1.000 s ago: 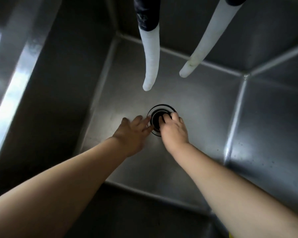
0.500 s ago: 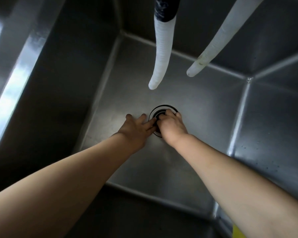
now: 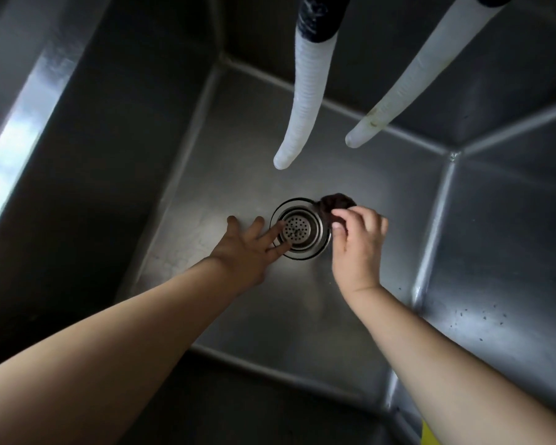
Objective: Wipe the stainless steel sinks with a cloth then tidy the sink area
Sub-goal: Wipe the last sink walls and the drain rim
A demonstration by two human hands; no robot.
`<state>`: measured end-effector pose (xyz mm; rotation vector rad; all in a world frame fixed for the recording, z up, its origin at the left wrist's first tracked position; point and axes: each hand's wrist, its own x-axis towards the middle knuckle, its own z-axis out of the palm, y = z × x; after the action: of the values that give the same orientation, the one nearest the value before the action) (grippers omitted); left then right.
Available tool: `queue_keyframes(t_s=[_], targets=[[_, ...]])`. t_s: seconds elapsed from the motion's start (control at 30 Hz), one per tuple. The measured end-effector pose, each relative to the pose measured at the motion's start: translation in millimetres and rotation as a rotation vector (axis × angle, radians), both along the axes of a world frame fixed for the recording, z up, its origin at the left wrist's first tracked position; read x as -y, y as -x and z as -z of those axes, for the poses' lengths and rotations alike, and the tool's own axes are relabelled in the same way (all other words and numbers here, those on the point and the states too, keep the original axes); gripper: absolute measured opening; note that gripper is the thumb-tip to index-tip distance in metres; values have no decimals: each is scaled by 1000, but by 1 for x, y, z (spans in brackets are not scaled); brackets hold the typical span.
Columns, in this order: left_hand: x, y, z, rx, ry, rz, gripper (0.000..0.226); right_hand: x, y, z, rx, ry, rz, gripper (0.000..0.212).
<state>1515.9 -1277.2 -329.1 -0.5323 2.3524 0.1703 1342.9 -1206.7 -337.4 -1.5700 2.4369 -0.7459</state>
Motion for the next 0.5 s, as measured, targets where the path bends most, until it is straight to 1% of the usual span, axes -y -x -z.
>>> queue_keyframes(t_s=[0.07, 0.1, 0.13, 0.17, 0.2, 0.23, 0.33, 0.4, 0.43, 0.5], targets=[[2, 3, 0, 6, 8, 16, 67, 12, -4, 4, -71, -74, -223, 19], [3, 5, 0, 11, 14, 28, 66, 18, -6, 8, -120, -160, -373, 19], [5, 7, -1, 14, 17, 36, 66, 24, -9, 10, -170, -291, -513, 20], [7, 7, -1, 14, 17, 42, 65, 28, -13, 12, -210, -439, -609, 23], [9, 7, -1, 9, 15, 47, 65, 32, -17, 13, -246, -560, -657, 26], [10, 7, -1, 5, 12, 49, 64, 35, -20, 14, -289, -636, -689, 28], [10, 4, -1, 13, -5, 46, 67, 43, -30, 7, -481, -804, -785, 27], [11, 2, 0, 14, -2, 49, 68, 47, -37, 1, -682, -904, -918, 27], [11, 1, 0, 7, -2, 52, 68, 48, -39, 0, -751, -943, -959, 29], [12, 0, 1, -8, -1, 55, 65, 49, -43, 1, -785, -987, -970, 33]])
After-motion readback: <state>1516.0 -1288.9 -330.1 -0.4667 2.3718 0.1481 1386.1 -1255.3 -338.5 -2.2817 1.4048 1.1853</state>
